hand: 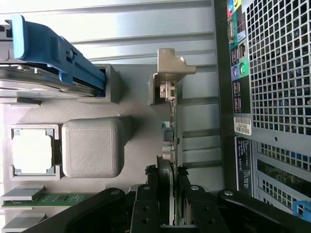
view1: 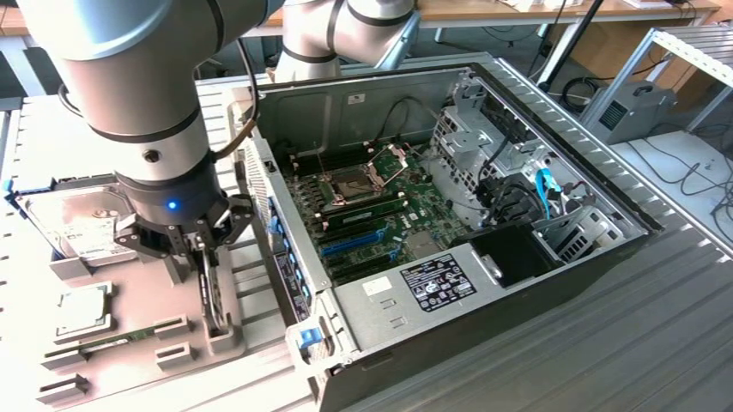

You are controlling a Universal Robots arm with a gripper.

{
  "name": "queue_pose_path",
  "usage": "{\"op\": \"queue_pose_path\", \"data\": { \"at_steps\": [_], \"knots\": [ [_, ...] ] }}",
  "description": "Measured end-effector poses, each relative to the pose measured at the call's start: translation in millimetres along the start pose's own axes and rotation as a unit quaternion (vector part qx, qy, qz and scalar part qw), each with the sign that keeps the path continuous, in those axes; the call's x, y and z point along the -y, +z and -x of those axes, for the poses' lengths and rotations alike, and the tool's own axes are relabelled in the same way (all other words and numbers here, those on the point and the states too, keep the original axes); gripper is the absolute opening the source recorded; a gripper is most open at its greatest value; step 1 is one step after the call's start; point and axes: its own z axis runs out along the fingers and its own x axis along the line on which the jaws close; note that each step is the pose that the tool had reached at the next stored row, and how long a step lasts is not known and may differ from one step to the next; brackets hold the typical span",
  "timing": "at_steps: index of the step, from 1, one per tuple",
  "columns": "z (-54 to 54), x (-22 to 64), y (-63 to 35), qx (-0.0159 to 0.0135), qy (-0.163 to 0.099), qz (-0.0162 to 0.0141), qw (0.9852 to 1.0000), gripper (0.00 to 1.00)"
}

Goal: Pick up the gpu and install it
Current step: 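Pick up the gpu and move the gpu toward the slot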

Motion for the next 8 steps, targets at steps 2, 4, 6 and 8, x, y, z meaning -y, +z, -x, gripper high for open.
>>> {"op": "queue_pose_path", "data": {
  "at_steps": [2,4,6,8],
  "knots": [
    [0.0,0.0,-0.9,0.0000,0.000,0.0000,1.0000,0.26],
    [0.0,0.0,-1.7,0.0000,0.000,0.0000,1.0000,0.26],
    [0.1,-0.1,-2.6,0.0000,0.000,0.0000,1.0000,0.26],
    [0.1,-0.1,-3.4,0.0001,0.000,0.0000,1.0000,0.26]
  ]
}}
